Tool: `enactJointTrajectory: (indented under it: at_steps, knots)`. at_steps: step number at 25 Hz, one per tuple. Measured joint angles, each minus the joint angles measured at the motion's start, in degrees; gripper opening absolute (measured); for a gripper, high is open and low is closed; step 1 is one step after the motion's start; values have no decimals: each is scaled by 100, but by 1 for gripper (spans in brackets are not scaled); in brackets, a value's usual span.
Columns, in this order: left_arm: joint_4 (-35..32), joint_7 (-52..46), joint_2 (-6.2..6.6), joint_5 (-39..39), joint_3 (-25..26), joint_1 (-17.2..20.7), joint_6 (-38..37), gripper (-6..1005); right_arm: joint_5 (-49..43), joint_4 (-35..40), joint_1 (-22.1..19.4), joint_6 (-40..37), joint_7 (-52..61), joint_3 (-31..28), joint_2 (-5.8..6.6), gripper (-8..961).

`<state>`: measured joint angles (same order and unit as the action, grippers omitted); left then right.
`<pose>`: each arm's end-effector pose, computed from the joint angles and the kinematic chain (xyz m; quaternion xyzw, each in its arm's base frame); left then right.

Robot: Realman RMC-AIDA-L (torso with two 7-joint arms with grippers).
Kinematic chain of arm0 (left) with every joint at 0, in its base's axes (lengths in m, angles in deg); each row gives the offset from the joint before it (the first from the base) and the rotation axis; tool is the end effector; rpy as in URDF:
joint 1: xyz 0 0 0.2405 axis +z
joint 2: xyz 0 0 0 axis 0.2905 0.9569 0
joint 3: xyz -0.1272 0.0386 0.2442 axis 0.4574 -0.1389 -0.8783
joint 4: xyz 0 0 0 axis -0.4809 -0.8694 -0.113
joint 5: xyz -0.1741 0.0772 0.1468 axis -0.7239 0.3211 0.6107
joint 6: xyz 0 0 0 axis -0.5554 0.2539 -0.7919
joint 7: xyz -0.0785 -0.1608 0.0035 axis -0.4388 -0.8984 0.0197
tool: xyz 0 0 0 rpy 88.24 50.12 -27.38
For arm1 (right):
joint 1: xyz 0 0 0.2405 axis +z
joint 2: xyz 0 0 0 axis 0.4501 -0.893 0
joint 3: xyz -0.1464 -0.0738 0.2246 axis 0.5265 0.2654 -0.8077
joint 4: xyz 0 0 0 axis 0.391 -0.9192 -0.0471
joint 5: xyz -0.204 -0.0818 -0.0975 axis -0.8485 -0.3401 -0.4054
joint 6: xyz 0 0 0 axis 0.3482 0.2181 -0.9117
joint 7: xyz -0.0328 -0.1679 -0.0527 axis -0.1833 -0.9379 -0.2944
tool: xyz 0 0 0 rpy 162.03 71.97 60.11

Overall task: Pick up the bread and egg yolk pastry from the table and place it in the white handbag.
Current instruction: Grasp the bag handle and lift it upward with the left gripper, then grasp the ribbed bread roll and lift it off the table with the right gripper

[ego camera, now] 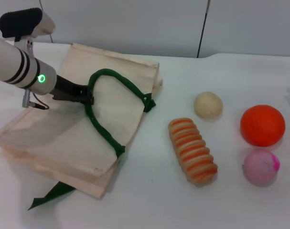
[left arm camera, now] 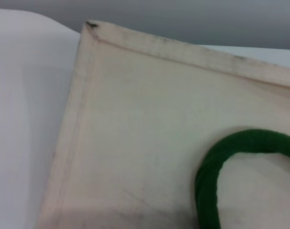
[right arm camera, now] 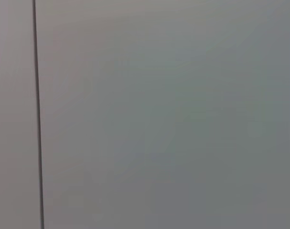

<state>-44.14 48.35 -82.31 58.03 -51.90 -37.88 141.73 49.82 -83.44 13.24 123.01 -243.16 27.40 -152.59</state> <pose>-0.3059 0.5068 -0.0294 -0.7709 -0.5711 0.0174 0.2814 0.3208 0.4581 -0.0031 -0.6602 0.2268 0.3617 0.6180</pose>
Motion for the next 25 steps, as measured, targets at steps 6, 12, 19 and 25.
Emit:
enactJointTrajectory:
  at_steps: [6,12,19,25]
  knots:
    - [-28,108,-53,-30,18,14,-175,130,0,0,-15,0,0,0,5,878]
    - [-536,643,-243,-801,88,267,-121,128,0,0,-106,-21,0,12,13,878]
    - [-1944,1926,-401,-3051,88,1211,1319,126,-521,46,-135,81,269,215,35,878]
    - [-1816,3347,-144,-5172,88,1777,2492,124,-2761,1282,-339,307,2142,776,68,878]
